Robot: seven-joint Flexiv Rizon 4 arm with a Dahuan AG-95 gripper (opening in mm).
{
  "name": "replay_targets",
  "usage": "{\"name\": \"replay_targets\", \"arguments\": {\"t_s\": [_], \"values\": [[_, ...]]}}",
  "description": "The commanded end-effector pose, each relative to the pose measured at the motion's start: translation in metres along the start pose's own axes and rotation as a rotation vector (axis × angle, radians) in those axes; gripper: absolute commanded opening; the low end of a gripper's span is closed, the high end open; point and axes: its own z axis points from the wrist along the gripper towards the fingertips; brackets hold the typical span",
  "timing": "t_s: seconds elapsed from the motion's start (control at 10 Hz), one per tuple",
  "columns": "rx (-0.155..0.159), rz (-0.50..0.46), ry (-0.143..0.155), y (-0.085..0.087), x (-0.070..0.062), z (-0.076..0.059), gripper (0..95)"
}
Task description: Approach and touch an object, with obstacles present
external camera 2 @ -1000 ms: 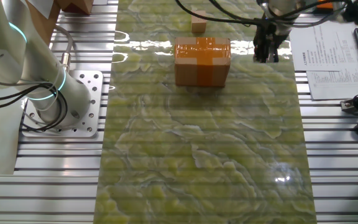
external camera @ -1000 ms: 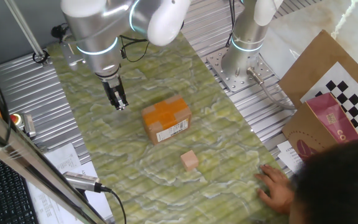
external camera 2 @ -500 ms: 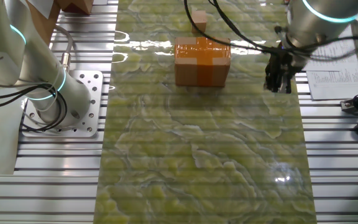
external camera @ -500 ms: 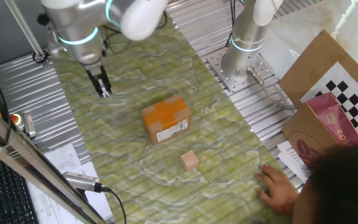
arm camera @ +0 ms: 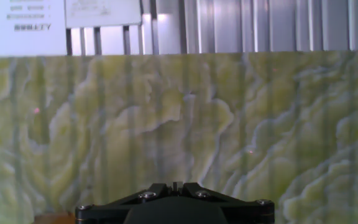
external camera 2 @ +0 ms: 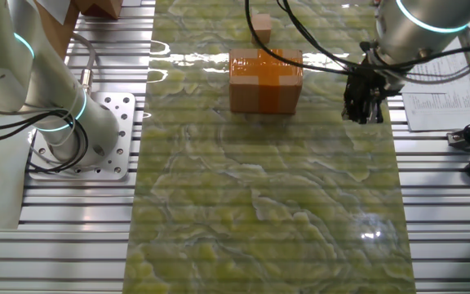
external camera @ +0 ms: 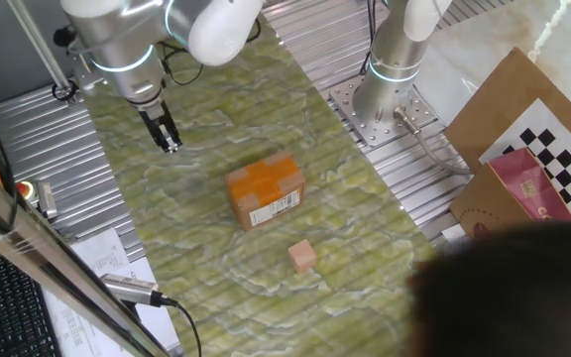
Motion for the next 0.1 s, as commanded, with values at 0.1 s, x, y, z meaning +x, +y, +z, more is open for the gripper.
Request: {"name": "replay_targets", "arguments": {"t_s": [0.1], "values": [[-0.001,-0.027,0.000,0.0019,0.0015,0.0000,0.0]]}}
